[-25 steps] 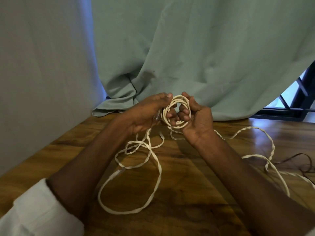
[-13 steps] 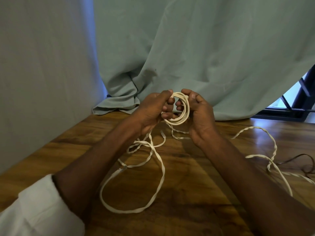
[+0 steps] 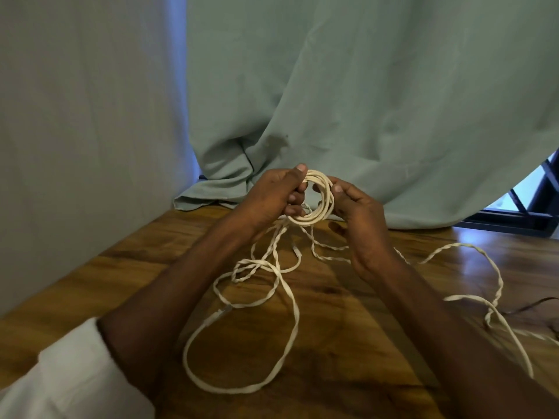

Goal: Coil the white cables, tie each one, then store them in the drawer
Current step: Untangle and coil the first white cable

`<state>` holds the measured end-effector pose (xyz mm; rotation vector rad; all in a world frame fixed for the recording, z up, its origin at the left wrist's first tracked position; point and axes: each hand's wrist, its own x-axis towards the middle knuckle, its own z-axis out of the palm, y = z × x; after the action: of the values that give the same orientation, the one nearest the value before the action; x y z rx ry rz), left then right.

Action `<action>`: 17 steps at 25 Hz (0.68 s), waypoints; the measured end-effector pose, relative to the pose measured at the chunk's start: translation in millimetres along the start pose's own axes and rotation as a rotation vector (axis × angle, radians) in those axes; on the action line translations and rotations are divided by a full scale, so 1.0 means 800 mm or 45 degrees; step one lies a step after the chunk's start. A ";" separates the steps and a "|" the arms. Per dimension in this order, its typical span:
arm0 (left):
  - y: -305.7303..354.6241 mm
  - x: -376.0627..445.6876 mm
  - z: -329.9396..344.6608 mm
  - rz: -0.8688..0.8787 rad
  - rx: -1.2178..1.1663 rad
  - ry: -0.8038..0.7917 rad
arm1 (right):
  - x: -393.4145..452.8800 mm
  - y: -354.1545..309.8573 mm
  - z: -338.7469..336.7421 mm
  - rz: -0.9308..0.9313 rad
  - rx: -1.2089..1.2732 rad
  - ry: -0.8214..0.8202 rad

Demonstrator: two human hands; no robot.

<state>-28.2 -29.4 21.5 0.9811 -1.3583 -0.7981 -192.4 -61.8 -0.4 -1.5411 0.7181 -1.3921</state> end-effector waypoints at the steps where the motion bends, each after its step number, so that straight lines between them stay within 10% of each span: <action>1: 0.000 0.000 0.000 0.015 0.040 0.012 | 0.002 0.000 -0.001 0.010 -0.038 -0.017; 10: 0.008 -0.005 -0.006 -0.129 -0.445 -0.274 | 0.021 0.012 -0.010 -0.340 -0.255 -0.186; 17: 0.013 -0.010 -0.004 -0.160 -0.148 -0.410 | 0.011 0.016 -0.006 -0.723 -0.744 0.011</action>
<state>-26.4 -17.6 27.6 0.8784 -1.5145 -1.1559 -193.6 -75.8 -8.5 -2.3309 0.7664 -1.6826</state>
